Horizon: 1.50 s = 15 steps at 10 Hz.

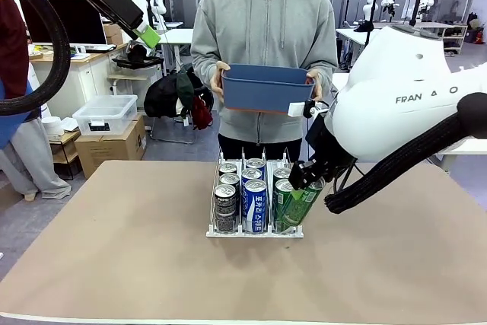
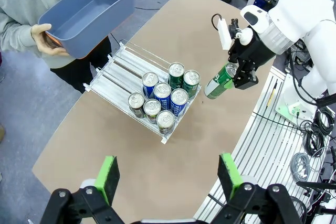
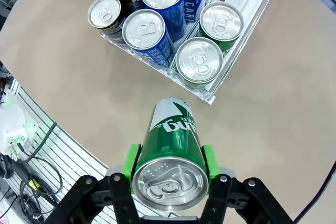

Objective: Fill the beverage cans into the dispenser.
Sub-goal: Place the picked Sprite in the line of the Automatic Can Dispenser with the same cans.

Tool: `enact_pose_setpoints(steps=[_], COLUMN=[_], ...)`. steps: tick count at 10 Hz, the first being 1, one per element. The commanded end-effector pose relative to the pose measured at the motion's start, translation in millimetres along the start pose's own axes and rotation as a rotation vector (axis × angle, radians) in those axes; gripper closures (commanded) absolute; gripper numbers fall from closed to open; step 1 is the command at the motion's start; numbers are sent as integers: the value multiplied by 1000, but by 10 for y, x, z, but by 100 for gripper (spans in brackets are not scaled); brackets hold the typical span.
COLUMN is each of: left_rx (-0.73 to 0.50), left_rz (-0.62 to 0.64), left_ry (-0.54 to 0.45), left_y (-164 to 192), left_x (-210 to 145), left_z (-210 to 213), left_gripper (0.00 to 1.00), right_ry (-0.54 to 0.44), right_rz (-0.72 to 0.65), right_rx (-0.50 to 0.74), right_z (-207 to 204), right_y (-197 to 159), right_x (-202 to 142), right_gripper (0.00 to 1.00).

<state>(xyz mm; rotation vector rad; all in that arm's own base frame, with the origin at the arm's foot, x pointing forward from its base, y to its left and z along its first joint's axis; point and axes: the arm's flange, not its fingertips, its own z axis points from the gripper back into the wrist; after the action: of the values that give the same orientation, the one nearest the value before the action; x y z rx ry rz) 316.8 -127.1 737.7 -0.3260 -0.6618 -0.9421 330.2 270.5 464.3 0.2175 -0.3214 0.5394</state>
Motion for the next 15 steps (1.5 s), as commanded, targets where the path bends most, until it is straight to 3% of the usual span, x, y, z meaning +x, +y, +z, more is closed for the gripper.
enact_pose_setpoints(steps=[1,10,15], left_rx=[-3,-3,-3], left_rz=[1,1,1], left_ry=[3,3,3], left_y=[7,7,7], left_x=[-13,-13,-13], left_z=[0,0,0], left_gripper=[0,0,0], right_ry=[-24,-77,13], right_rz=[-25,-63,-62], right_rx=[-15,-95,-105], right_z=[-107,-511,-812], right_y=[11,-274,-278], right_x=[153,660,754], right_gripper=[42,42,42])
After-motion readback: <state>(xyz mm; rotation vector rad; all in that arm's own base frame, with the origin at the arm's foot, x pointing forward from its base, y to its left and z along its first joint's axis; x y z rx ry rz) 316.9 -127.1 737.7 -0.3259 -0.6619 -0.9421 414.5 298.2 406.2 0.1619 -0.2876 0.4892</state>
